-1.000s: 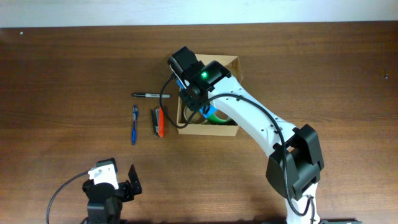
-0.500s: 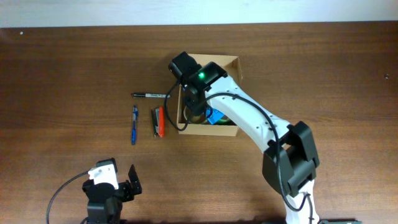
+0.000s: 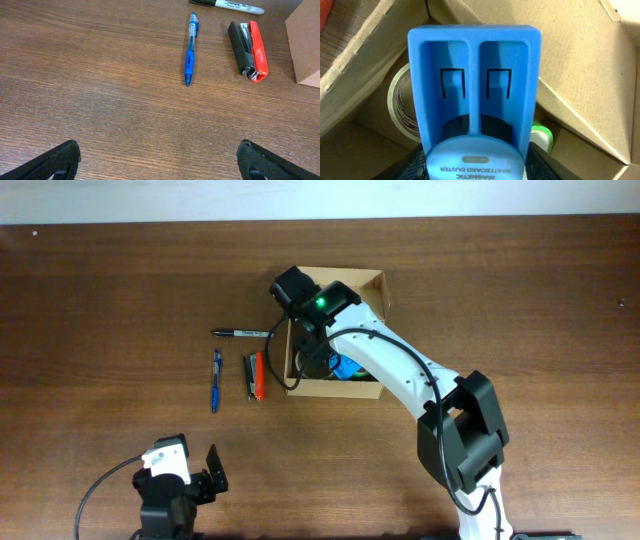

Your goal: Pack container

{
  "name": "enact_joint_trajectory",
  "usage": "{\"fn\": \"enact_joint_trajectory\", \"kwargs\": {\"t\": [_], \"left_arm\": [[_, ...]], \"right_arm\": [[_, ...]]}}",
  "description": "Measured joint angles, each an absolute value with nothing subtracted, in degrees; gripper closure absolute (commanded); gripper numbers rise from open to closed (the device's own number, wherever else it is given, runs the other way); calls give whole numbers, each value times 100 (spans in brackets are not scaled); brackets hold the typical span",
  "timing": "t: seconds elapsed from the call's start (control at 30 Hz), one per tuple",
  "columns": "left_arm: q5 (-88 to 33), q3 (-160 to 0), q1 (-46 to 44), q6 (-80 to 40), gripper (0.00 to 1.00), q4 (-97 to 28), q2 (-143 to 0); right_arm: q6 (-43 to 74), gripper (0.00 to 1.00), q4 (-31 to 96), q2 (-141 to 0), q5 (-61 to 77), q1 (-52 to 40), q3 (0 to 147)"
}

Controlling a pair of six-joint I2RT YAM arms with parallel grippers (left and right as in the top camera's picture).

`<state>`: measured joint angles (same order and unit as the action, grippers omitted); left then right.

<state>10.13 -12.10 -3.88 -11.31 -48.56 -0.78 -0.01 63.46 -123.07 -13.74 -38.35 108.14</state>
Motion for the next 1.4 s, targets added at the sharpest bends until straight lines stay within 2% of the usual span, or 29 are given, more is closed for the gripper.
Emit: {"fn": "enact_joint_trajectory", "kwargs": {"t": [0.5, 0.63, 0.67, 0.7, 1.1, 1.23, 1.4], "left_arm": [[1013, -1210, -388, -1131, 1, -4853, -78], [1013, -1210, -388, -1131, 0, -4856, -78], [1013, -1210, -388, -1131, 0, -4853, -78], [1013, -1210, -388, -1131, 0, -4856, -78], [1013, -1210, -388, -1131, 0, -4856, -78], [1013, -1210, -388, -1131, 0, -4853, -78], [1013, -1210, -388, -1131, 0, -4853, -78]], "right_arm": [[-3, 35, 6390, -12307, -1391, -3835, 10814], [-8, 25, 6569, -12307, -1387, -3835, 10822], [-5, 14, 6626, -12307, -1387, -3835, 10822], [-1, 10, 6661, -12307, -1389, -3835, 10831], [-154, 9, 6731, -12307, -1275, -3835, 11131], [-167, 1, 6705, -12296, -1256, -3835, 11155], [-373, 1, 6595, -12130, -1173, -3835, 11155]]}}
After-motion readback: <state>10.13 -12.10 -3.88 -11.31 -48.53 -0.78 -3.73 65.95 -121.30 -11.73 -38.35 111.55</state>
